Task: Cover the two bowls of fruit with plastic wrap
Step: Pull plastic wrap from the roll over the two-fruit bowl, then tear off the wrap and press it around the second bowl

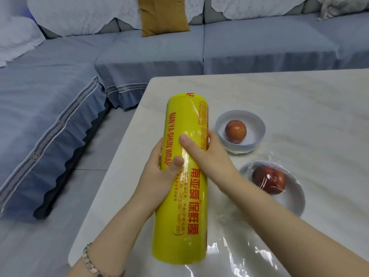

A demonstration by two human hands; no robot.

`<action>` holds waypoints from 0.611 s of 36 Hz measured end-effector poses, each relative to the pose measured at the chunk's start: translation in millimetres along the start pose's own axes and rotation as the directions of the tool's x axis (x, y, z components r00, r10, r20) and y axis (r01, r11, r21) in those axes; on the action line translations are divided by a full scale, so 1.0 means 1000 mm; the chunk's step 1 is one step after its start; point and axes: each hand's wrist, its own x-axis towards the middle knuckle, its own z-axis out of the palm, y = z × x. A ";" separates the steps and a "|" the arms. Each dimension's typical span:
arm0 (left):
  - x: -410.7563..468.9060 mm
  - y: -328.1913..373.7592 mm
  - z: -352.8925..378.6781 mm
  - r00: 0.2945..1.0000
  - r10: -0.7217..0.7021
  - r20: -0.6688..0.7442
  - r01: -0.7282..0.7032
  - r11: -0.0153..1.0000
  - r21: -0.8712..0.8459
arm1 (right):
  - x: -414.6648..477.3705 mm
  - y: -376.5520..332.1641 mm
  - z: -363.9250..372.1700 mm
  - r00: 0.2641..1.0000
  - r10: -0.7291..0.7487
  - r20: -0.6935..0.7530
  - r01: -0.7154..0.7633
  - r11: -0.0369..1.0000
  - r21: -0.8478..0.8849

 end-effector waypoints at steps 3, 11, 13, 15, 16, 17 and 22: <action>-0.003 0.002 -0.002 0.999 -0.023 -0.026 0.025 0.996 0.080 | 0.016 -0.012 -0.004 0.997 0.081 -0.021 -0.078 0.989 0.128; 0.005 -0.007 0.001 0.982 -0.050 -0.182 0.069 0.993 0.101 | 0.021 -0.006 0.001 0.992 -0.122 -0.005 0.122 0.992 0.007; 0.009 -0.006 0.003 0.971 0.028 -0.236 0.004 0.991 0.137 | 0.020 -0.001 -0.007 0.993 -0.115 0.020 0.116 0.992 -0.055; 0.020 -0.001 0.003 0.947 0.100 -0.305 -0.061 0.989 0.135 | 0.017 0.006 -0.022 0.993 -0.116 0.019 0.117 0.971 -0.207; 0.028 0.002 0.002 0.932 0.125 -0.339 -0.090 0.989 0.118 | 0.014 0.010 -0.032 0.992 -0.127 0.011 0.124 0.944 -0.304; 0.038 0.003 0.000 0.915 0.145 -0.376 -0.117 0.989 0.096 | 0.011 0.015 -0.043 0.991 -0.132 0.009 0.125 0.909 -0.397; 0.086 0.012 0.002 0.827 0.200 -0.526 -0.181 0.980 0.087 | -0.013 0.029 -0.097 0.996 -0.093 -0.011 0.062 0.748 -0.661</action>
